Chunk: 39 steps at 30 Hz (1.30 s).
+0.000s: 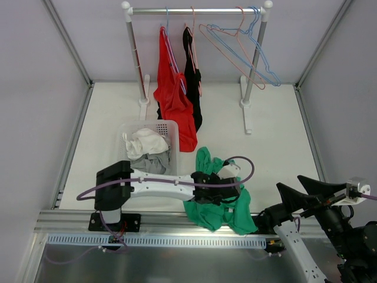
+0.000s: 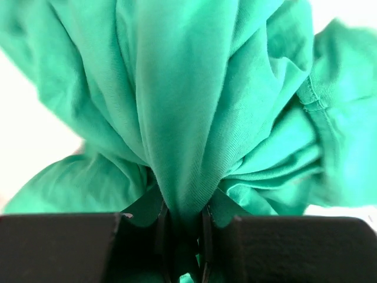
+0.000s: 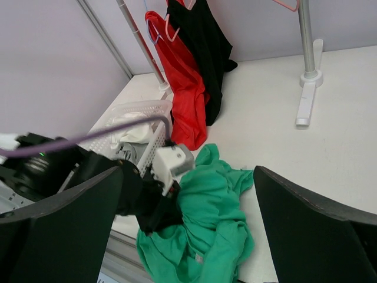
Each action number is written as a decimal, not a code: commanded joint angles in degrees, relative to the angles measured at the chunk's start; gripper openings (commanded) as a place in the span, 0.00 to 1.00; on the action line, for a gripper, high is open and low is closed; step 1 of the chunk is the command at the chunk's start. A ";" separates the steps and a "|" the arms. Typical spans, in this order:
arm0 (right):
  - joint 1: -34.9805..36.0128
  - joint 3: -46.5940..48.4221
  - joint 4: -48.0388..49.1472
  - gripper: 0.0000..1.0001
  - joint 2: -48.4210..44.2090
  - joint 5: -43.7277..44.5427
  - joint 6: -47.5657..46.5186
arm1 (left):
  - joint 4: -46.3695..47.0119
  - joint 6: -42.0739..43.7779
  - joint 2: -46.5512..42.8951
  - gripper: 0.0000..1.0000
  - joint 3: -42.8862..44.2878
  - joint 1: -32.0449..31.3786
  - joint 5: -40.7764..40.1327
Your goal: Remove the tank top from the hanger
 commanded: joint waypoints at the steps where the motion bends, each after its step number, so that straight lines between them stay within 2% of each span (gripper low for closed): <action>1: -0.17 -0.19 3.35 0.99 -0.20 -0.23 0.74 | -6.70 2.69 -9.52 0.00 6.02 2.18 -6.22; 8: -0.26 0.25 3.61 0.99 -0.20 1.00 0.22 | -13.47 6.11 -18.94 0.00 12.26 4.74 -9.02; 12: -0.26 0.42 3.96 0.99 0.50 0.83 0.04 | -17.52 8.22 -22.63 0.00 18.75 6.05 -11.22; 22: -0.17 -0.54 5.10 0.99 1.91 0.74 -0.49 | -28.42 10.78 -30.89 0.00 31.07 13.52 -15.27; 26: -0.17 -0.90 5.72 1.00 2.61 0.30 -0.40 | -32.11 11.21 -32.66 0.00 33.97 20.11 -14.74; 30: -0.26 -1.16 6.16 1.00 2.61 0.04 -0.31 | -35.02 11.48 -32.57 0.00 34.24 30.63 -11.76; 33: -0.26 -1.25 6.34 1.00 2.87 -0.05 -0.31 | -35.98 10.60 -34.14 0.00 31.52 36.79 -10.79; 39: -0.17 -1.07 6.51 0.99 3.05 -0.67 -0.40 | -35.99 7.35 -35.57 0.00 24.40 43.58 -8.24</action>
